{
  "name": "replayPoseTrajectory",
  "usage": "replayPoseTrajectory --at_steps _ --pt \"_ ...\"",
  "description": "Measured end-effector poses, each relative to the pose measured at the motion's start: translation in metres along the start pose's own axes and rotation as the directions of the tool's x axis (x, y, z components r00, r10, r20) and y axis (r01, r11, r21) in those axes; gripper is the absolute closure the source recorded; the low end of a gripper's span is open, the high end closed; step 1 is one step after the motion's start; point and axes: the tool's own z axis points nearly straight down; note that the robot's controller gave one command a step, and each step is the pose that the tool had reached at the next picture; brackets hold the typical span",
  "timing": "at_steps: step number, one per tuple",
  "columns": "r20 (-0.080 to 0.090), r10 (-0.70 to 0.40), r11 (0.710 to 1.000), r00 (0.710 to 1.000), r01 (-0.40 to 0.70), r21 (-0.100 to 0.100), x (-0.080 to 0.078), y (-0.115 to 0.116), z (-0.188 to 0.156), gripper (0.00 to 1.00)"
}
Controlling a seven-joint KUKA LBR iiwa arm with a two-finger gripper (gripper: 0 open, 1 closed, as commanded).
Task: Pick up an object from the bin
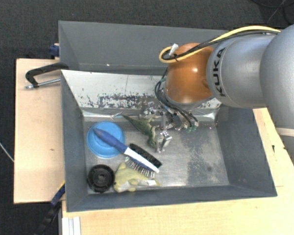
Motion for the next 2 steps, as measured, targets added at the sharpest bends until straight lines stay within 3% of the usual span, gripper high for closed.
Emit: replayPoseTrajectory --at_steps 1,2 --pt "0.001 -0.001 1.0 1.0 0.001 0.001 0.0 0.001 -0.002 1.0" --pt "-0.004 -0.009 1.0 1.0 0.009 0.004 0.019 0.006 -0.156 1.0"
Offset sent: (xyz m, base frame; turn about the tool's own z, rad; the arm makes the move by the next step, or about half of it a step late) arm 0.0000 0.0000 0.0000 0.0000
